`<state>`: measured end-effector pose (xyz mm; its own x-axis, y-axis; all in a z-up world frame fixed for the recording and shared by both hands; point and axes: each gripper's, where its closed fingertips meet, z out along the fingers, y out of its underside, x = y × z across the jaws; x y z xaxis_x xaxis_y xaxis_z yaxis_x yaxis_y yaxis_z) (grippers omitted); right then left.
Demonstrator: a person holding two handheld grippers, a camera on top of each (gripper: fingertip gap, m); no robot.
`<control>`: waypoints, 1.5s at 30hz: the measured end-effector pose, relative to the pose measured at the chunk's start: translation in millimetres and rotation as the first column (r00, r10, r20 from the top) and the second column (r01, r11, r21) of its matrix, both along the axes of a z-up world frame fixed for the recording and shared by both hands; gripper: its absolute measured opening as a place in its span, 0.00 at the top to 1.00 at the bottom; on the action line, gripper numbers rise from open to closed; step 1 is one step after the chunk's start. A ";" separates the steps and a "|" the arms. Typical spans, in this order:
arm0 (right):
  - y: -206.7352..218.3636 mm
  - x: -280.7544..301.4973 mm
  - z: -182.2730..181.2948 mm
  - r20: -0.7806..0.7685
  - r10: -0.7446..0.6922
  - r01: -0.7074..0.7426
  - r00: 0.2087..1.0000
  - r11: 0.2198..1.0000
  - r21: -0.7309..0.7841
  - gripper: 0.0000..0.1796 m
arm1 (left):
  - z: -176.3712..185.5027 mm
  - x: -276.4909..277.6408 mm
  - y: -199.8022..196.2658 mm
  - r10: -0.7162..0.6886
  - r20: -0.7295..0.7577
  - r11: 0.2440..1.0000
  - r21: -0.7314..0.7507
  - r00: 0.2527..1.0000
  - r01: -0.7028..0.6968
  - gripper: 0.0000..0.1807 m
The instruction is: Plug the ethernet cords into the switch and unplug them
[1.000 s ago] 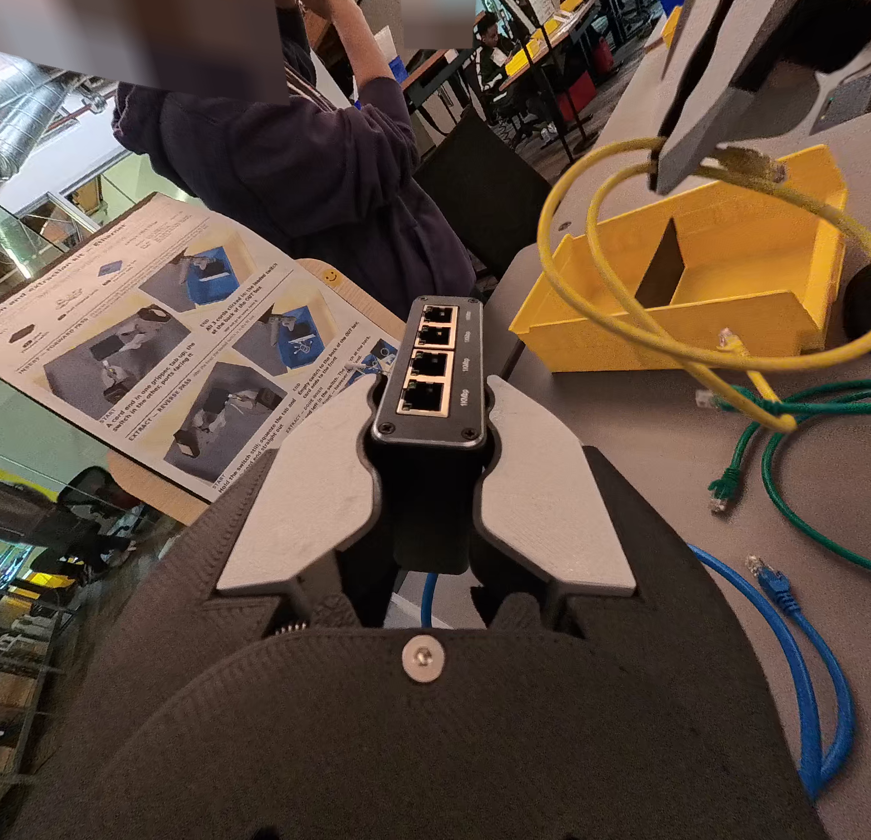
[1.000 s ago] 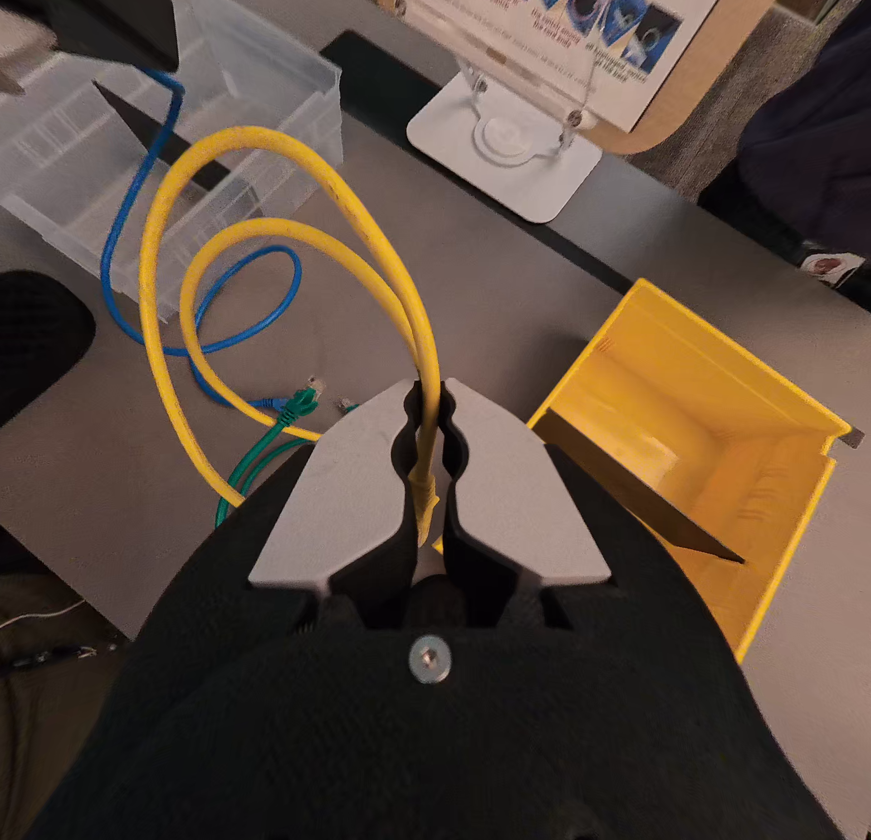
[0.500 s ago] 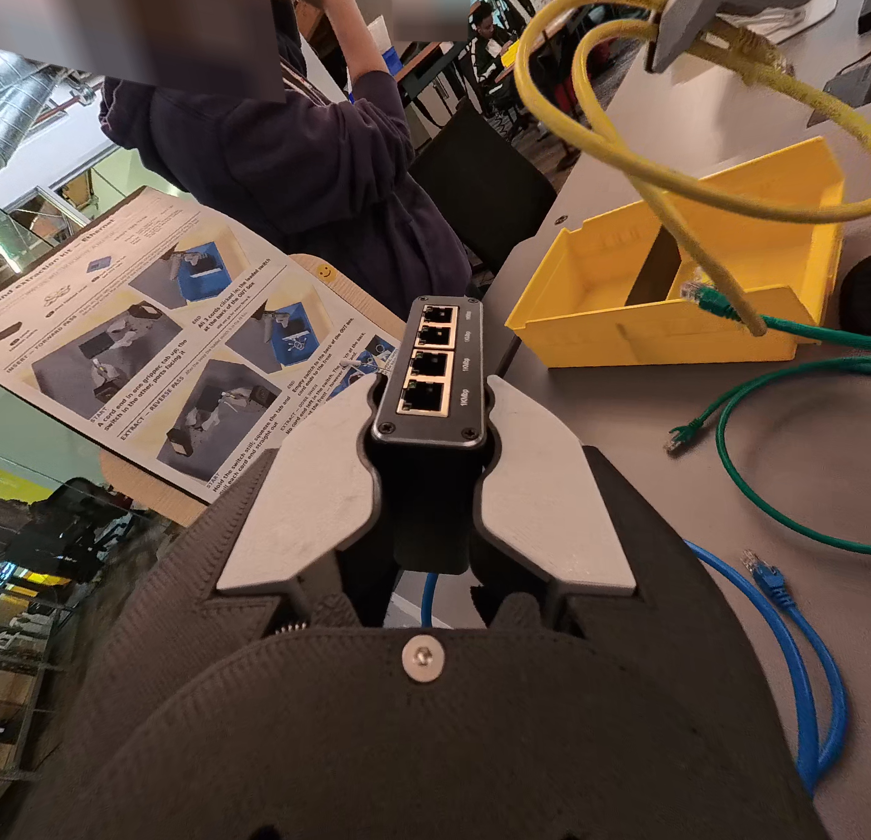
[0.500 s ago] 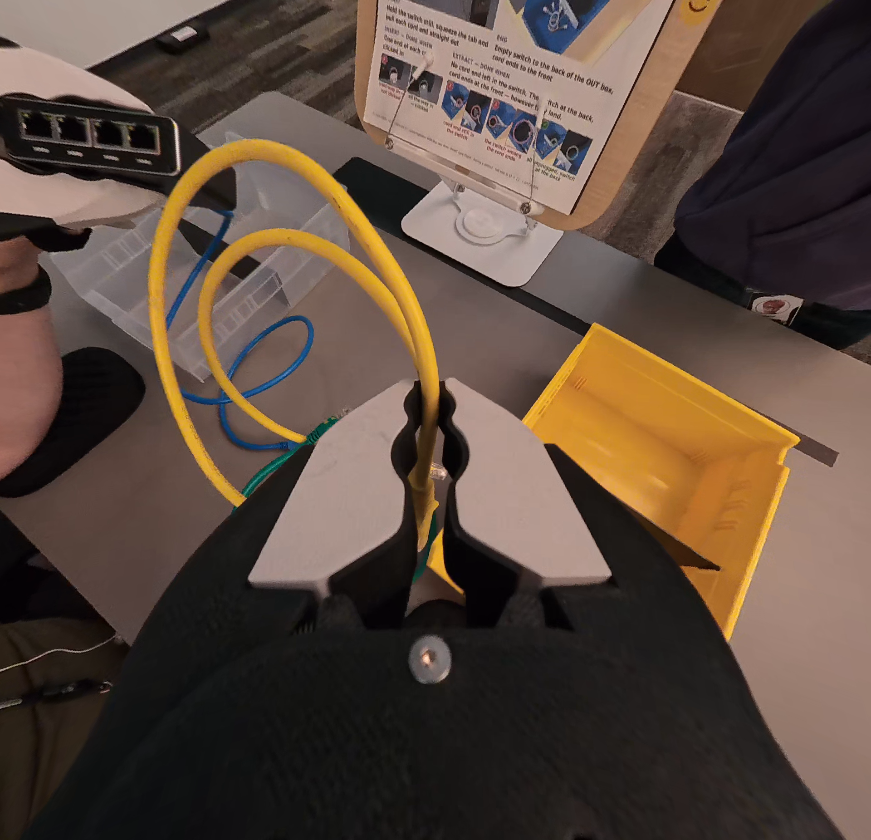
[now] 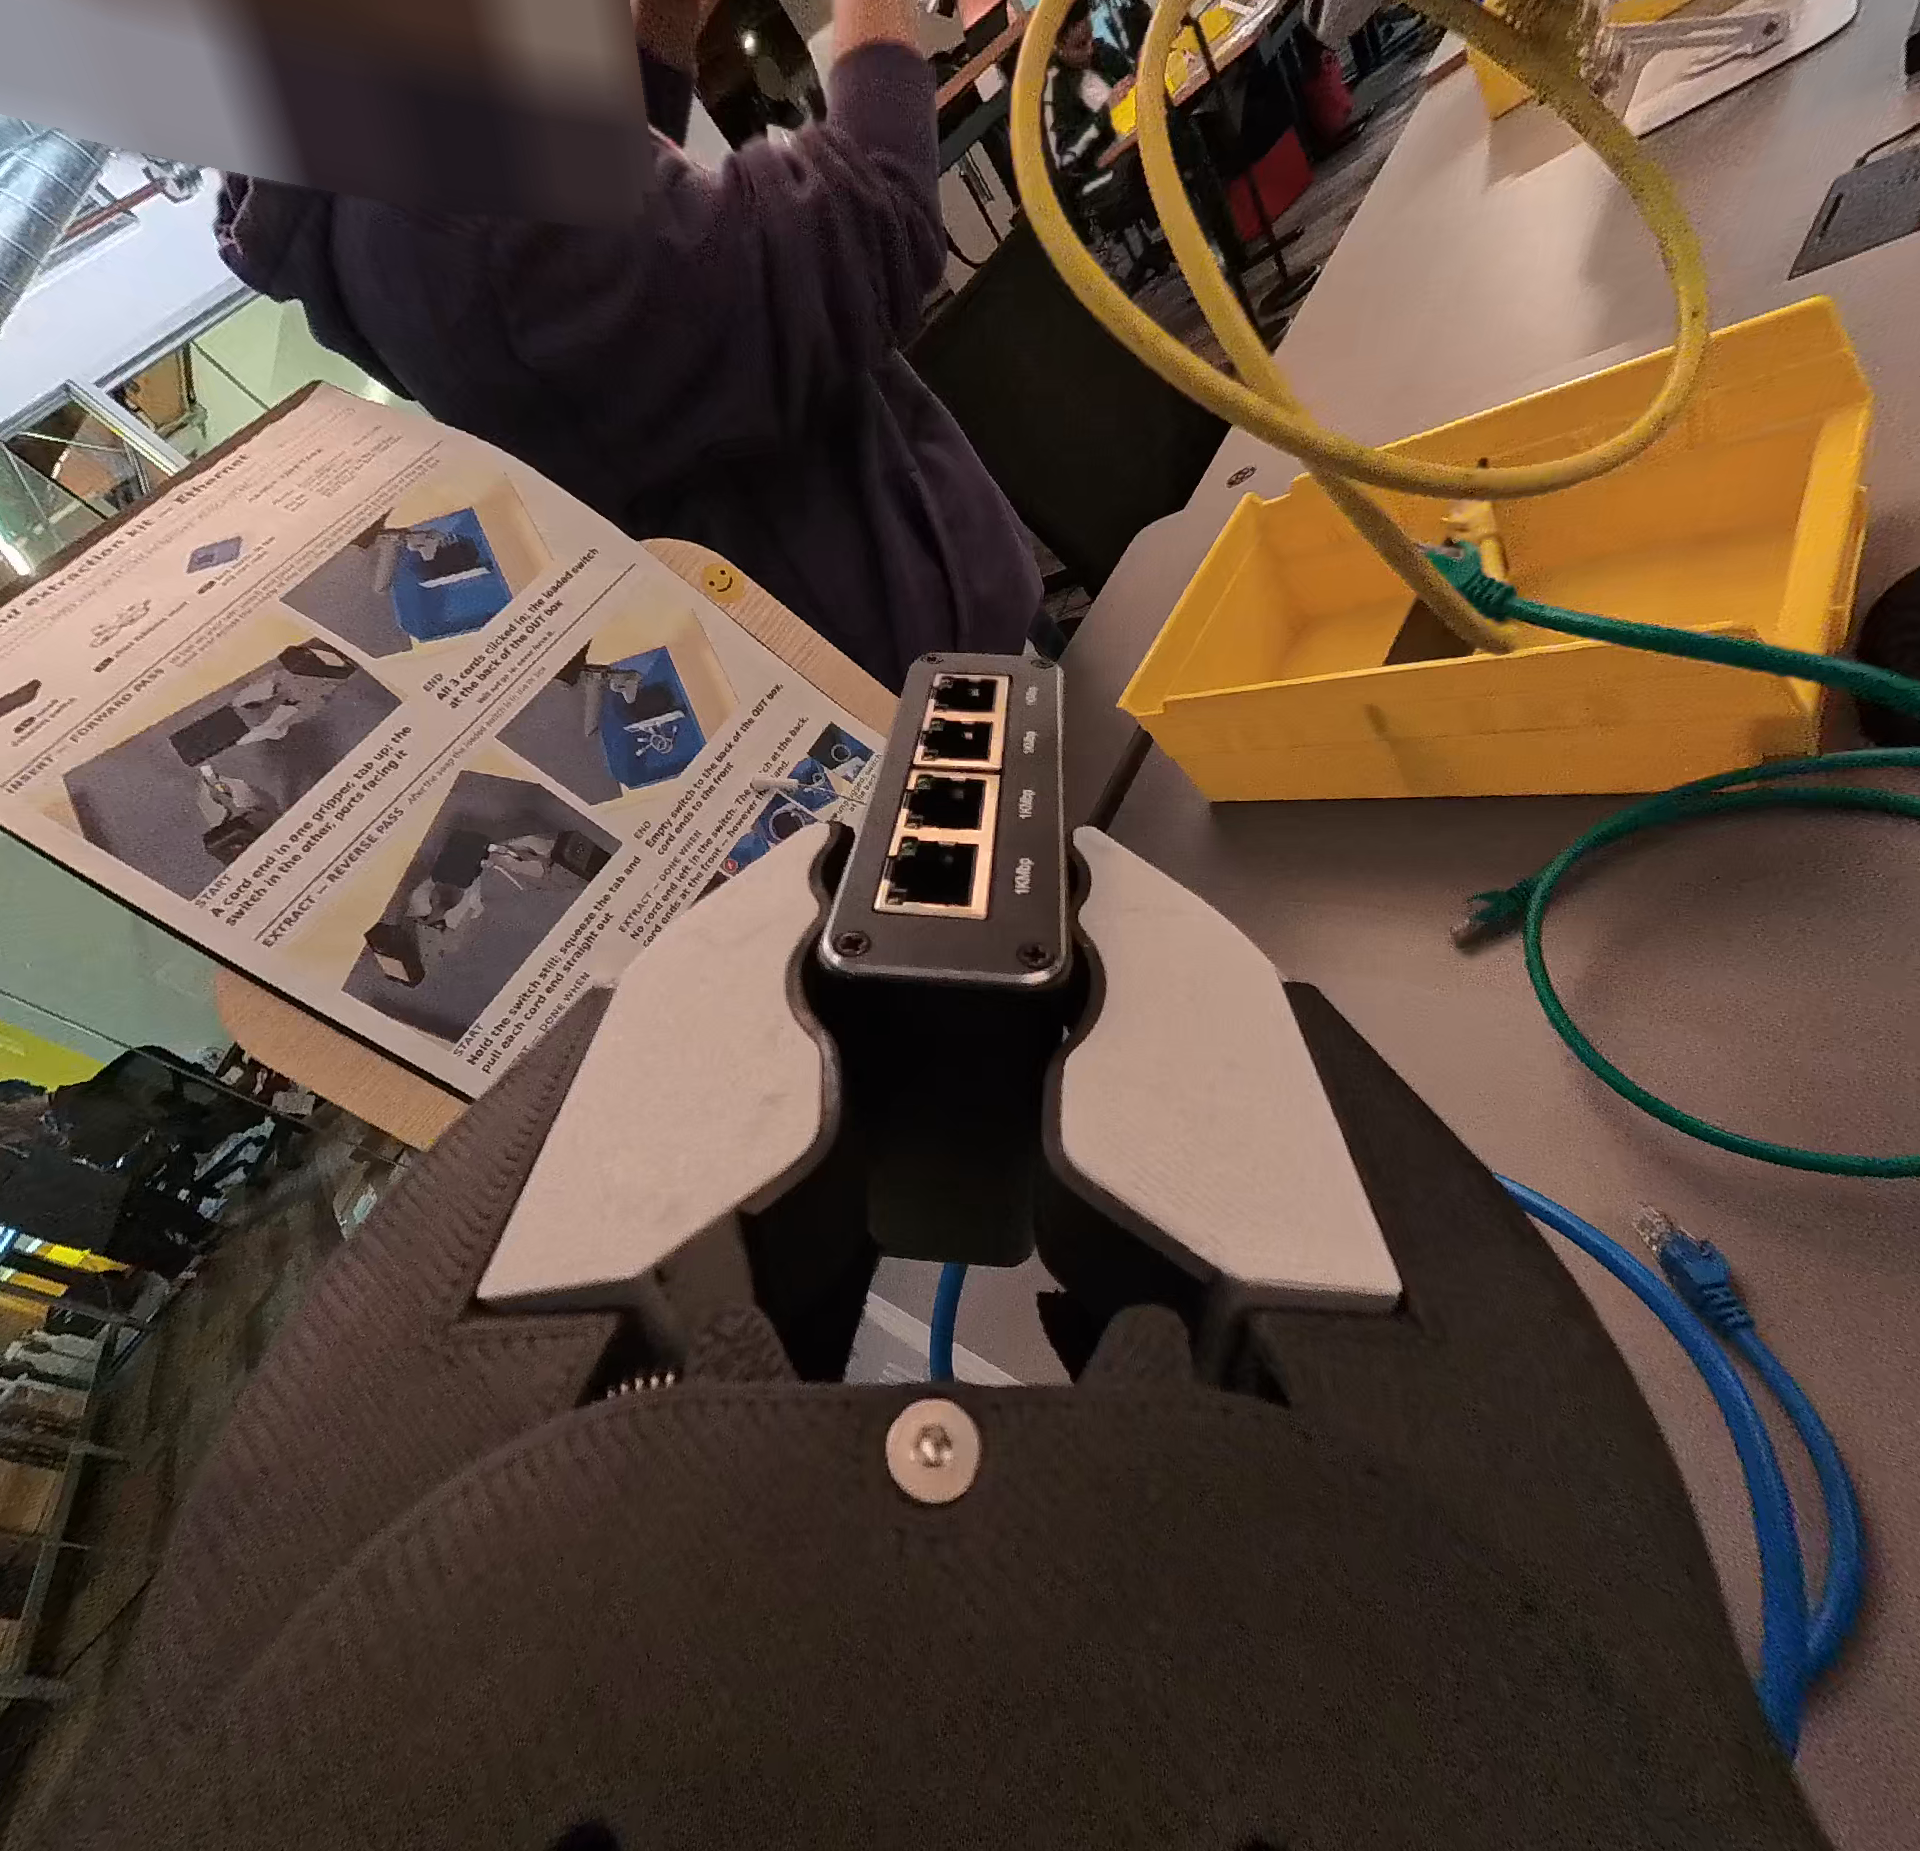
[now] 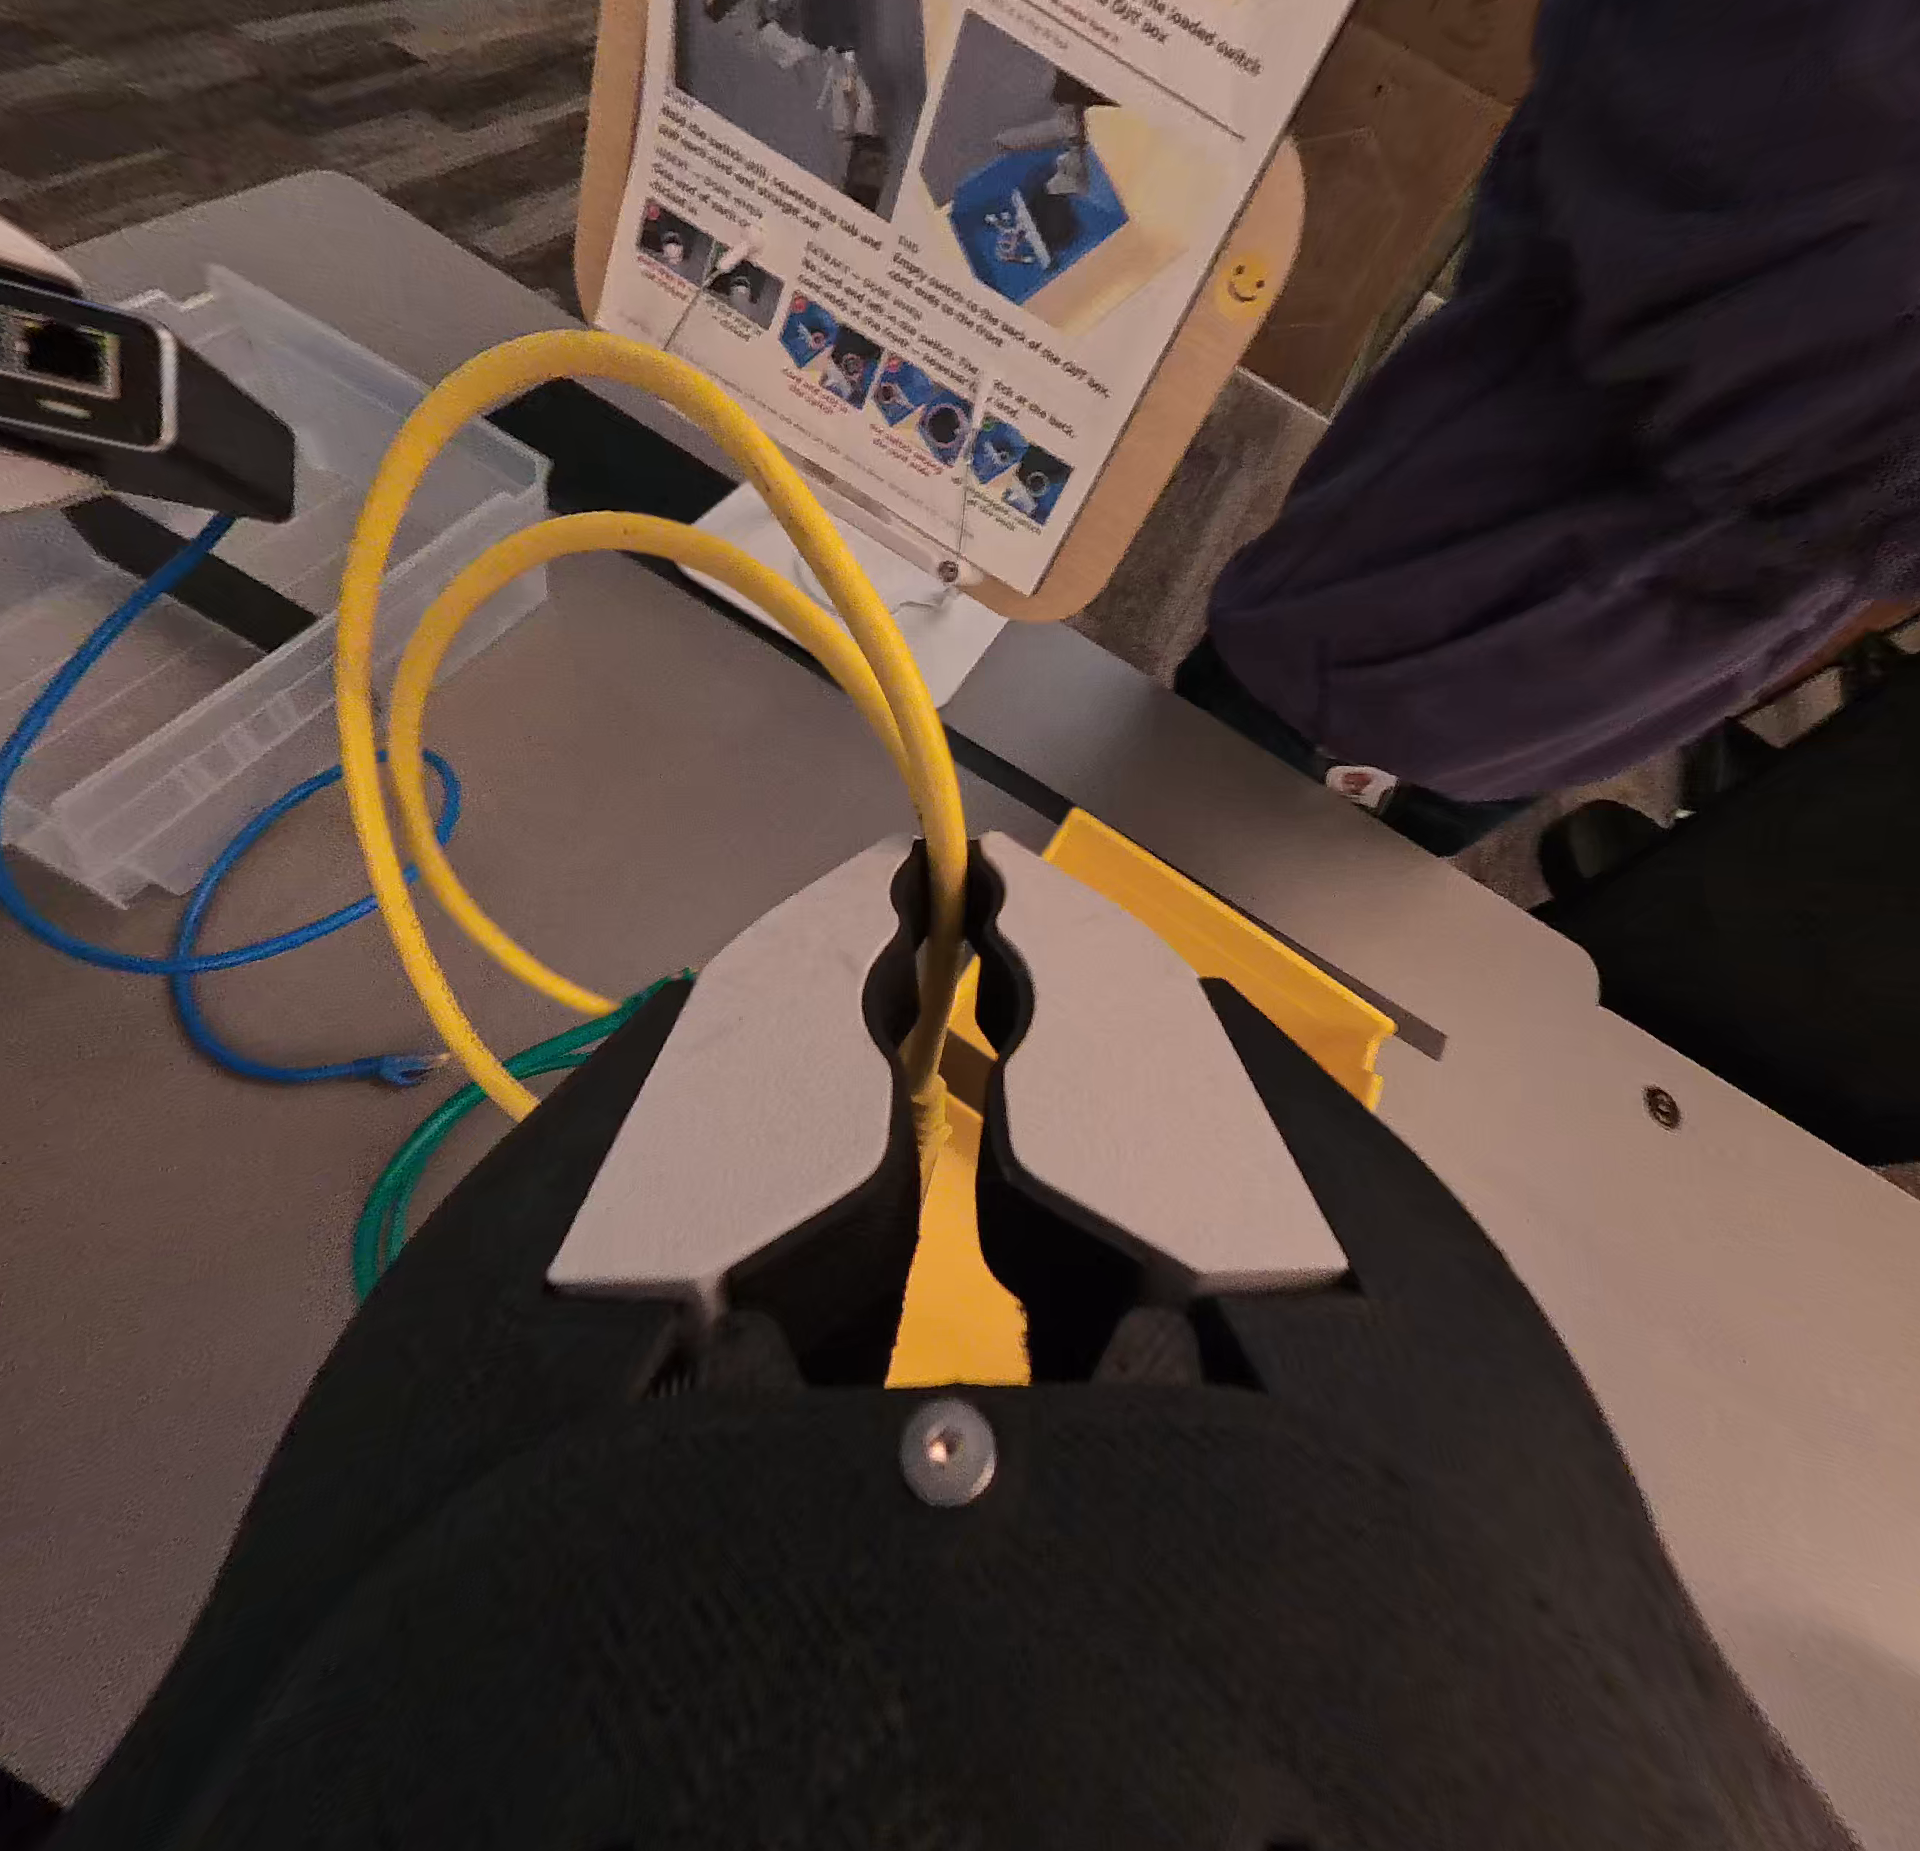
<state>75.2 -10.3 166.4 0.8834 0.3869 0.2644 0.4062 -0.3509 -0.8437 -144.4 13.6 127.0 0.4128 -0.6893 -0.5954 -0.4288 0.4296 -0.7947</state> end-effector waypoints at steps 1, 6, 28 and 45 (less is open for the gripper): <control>-0.1 -3.8 -1.6 -0.006 0.014 -0.014 1.000 1.000 -0.015 0.97 | -0.3 0.1 0.2 0.000 -0.001 1.000 0.000 1.000 0.000 0.79; 14.6 -19.1 -25.7 0.182 0.018 -0.027 0.983 0.999 0.045 0.97 | 0.2 1.2 -1.4 -0.006 -0.001 1.000 0.002 1.000 0.006 0.80; 125.4 -69.6 -117.9 0.658 -0.206 -0.097 0.724 0.914 0.393 0.97 | 5.2 1.0 -8.2 -0.021 0.008 1.000 0.016 1.000 0.021 0.80; 6.4 109.6 -44.5 0.365 -0.228 0.166 0.903 0.967 0.194 0.97 | 8.1 12.7 -27.1 -0.075 -0.003 0.997 0.028 0.997 0.075 0.80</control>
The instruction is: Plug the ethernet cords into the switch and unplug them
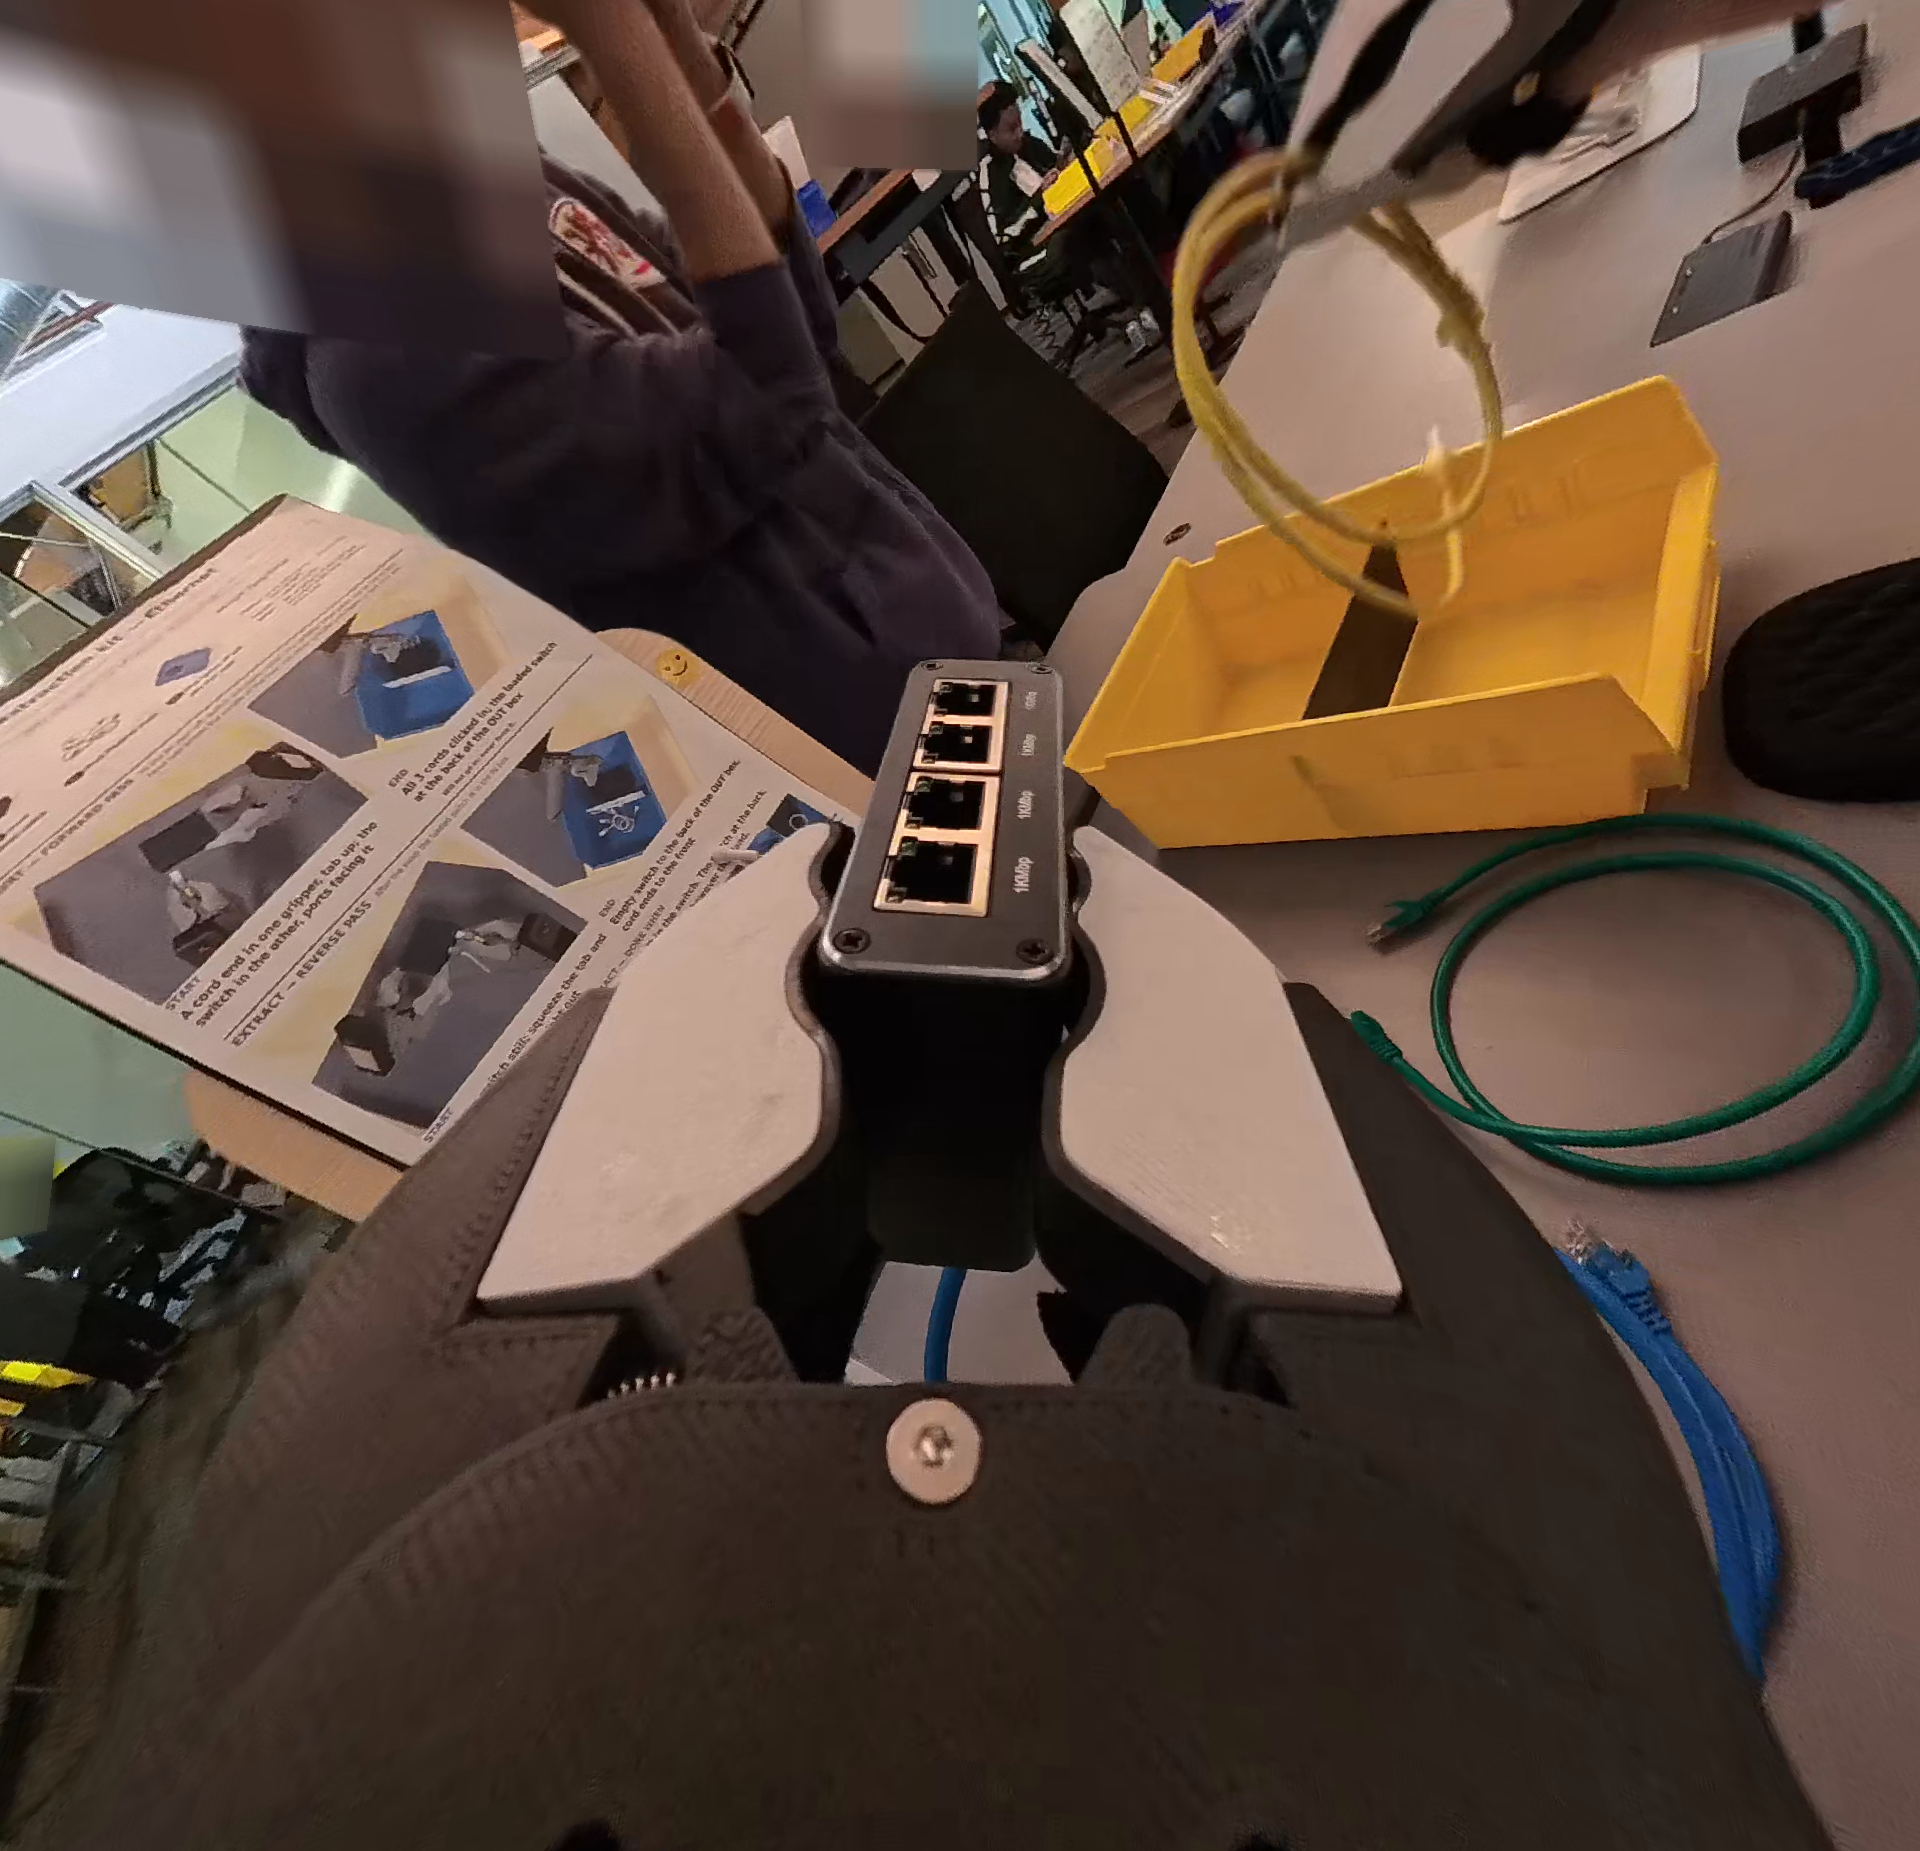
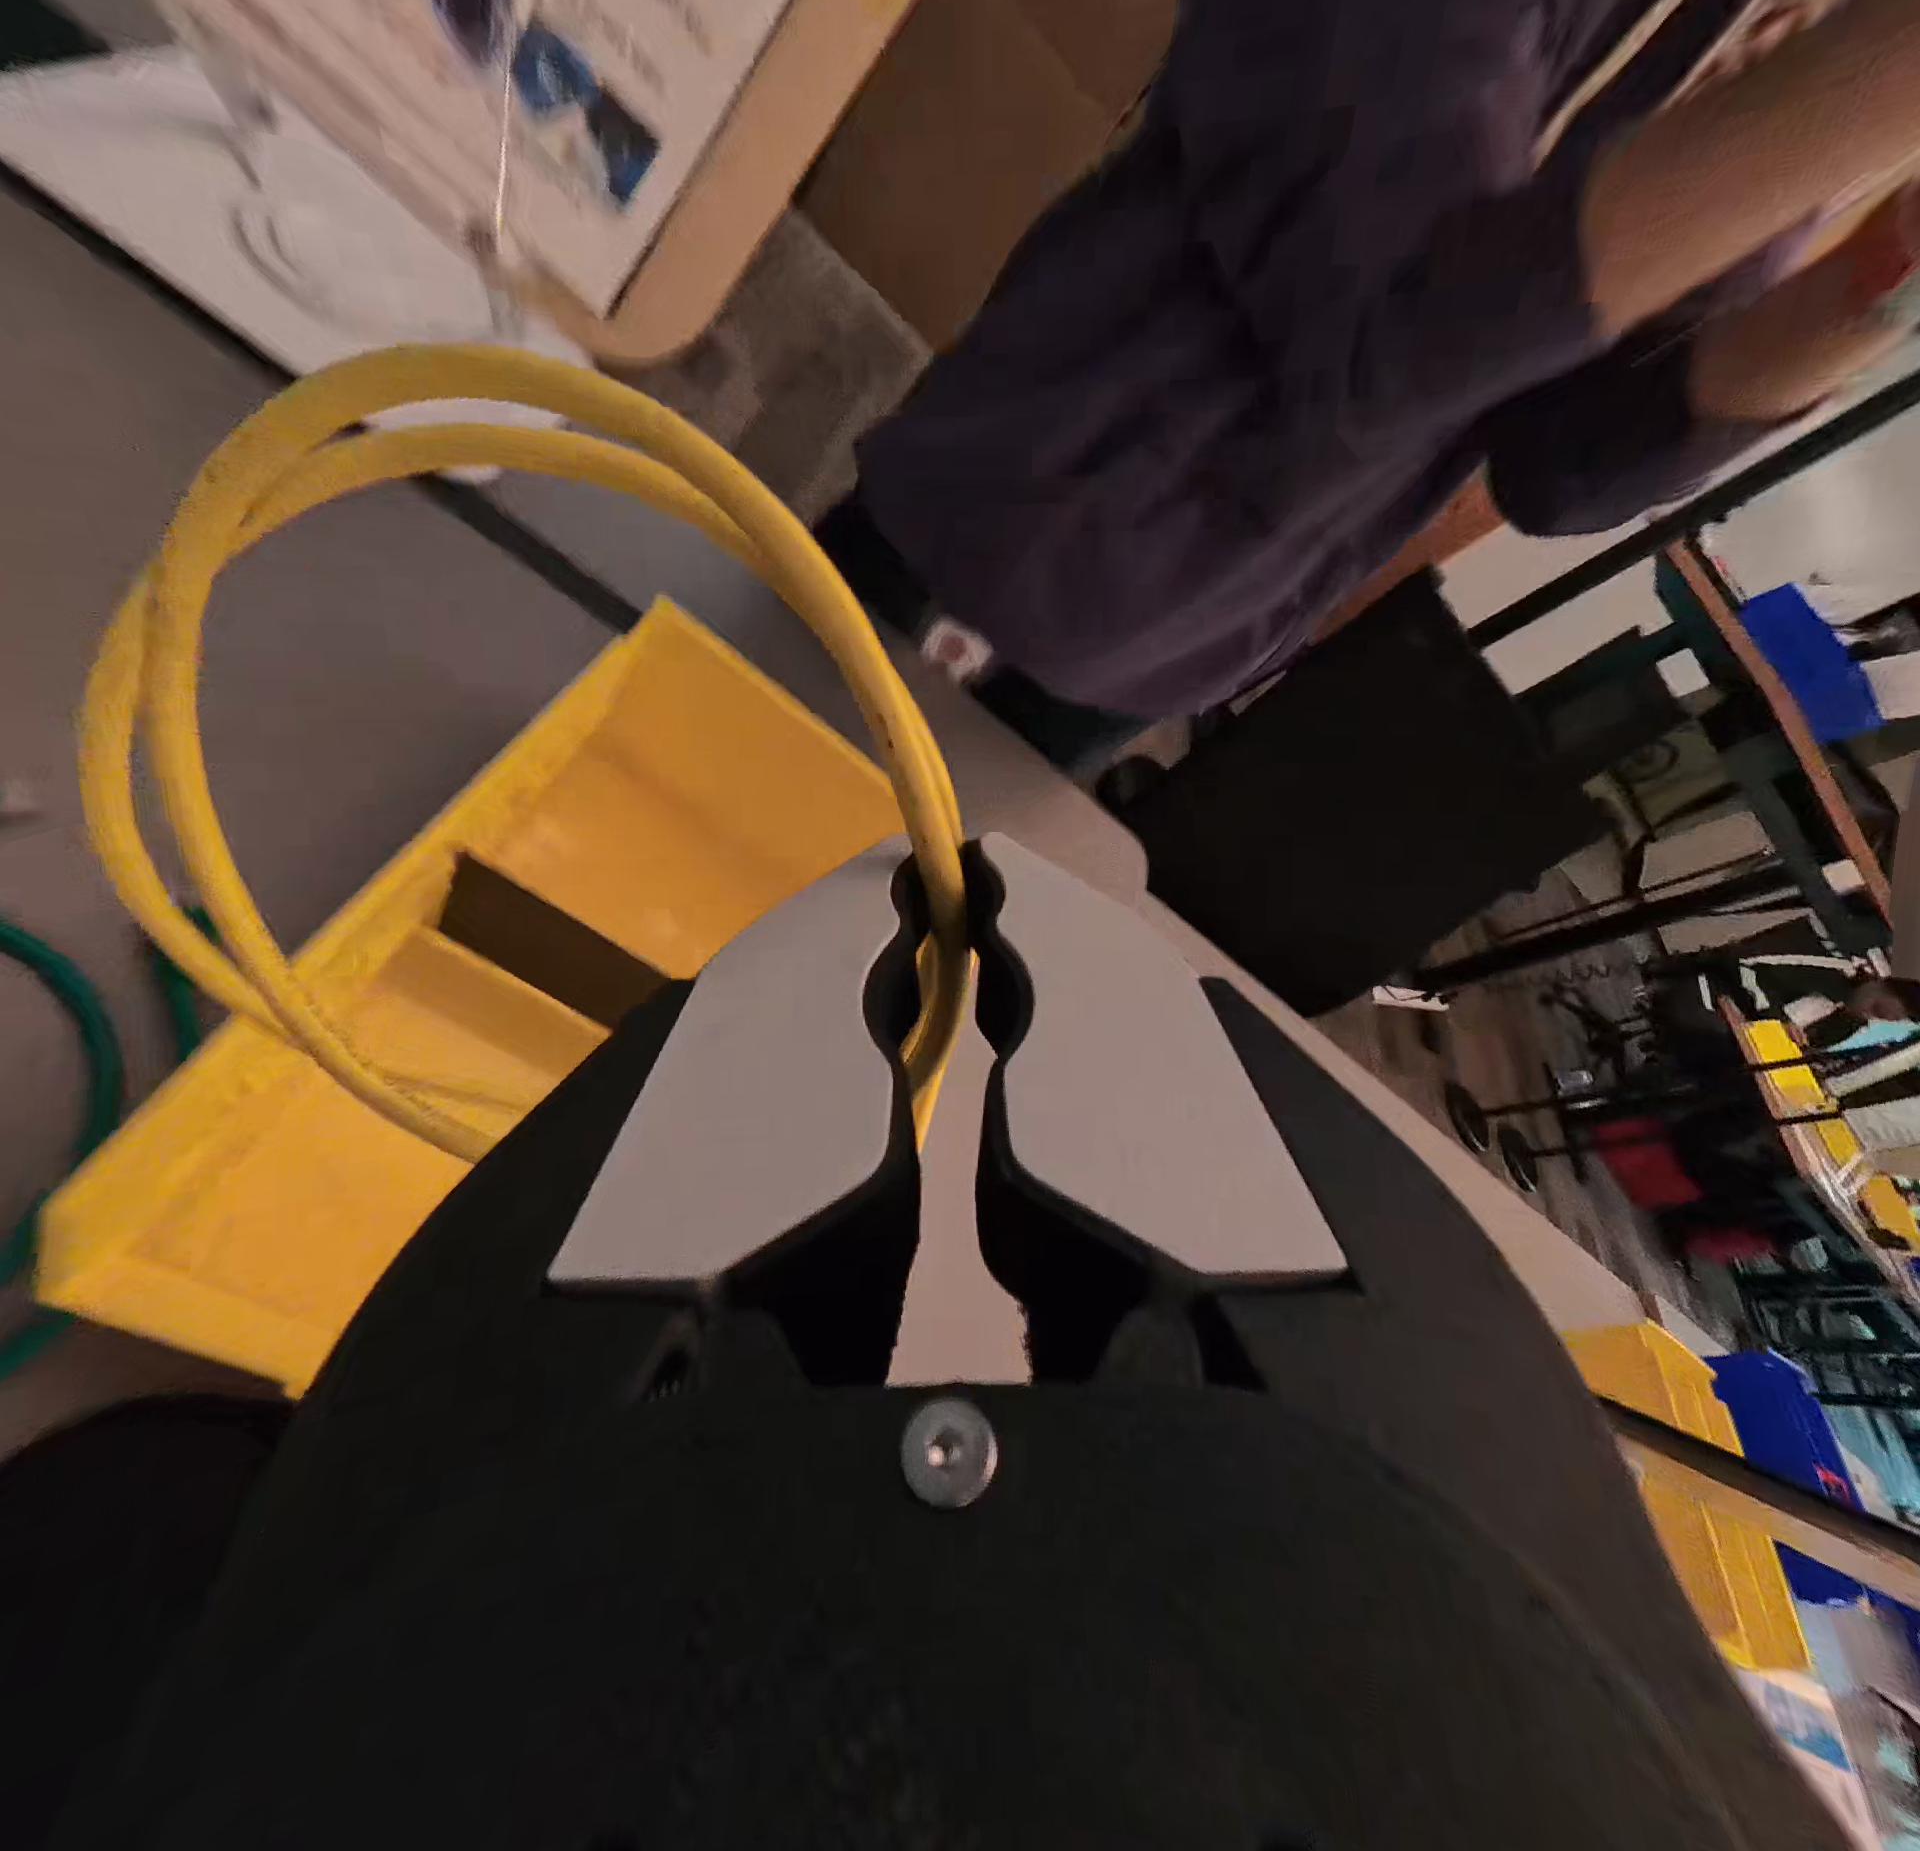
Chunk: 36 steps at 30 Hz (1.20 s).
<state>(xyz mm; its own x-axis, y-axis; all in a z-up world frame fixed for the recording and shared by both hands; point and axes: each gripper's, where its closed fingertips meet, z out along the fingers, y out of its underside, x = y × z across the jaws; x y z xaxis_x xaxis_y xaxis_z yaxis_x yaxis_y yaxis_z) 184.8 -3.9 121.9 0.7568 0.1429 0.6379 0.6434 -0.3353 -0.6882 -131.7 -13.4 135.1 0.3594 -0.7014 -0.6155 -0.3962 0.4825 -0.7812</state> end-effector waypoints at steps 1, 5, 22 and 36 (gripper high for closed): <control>3.1 6.1 -20.6 0.018 0.012 -0.011 1.000 0.999 -0.048 0.97 | -0.8 1.5 -1.0 -0.003 -0.005 1.000 0.002 1.000 0.003 0.80; 10.5 29.5 -105.2 0.068 -0.005 0.024 0.998 0.959 -0.284 0.97 | -3.5 4.4 -2.1 -0.007 -0.018 1.000 0.005 1.000 0.007 0.80; 8.3 46.7 -204.2 -0.093 -0.150 0.076 0.984 0.838 -0.540 0.86 | -1.3 -1.4 4.5 0.000 0.009 1.000 -0.009 1.000 0.000 0.80; -18.3 -5.9 -19.1 -0.543 0.261 -0.127 0.798 0.954 0.271 0.64 | -3.4 4.6 -0.2 -0.024 0.007 1.000 -0.016 1.000 0.024 0.80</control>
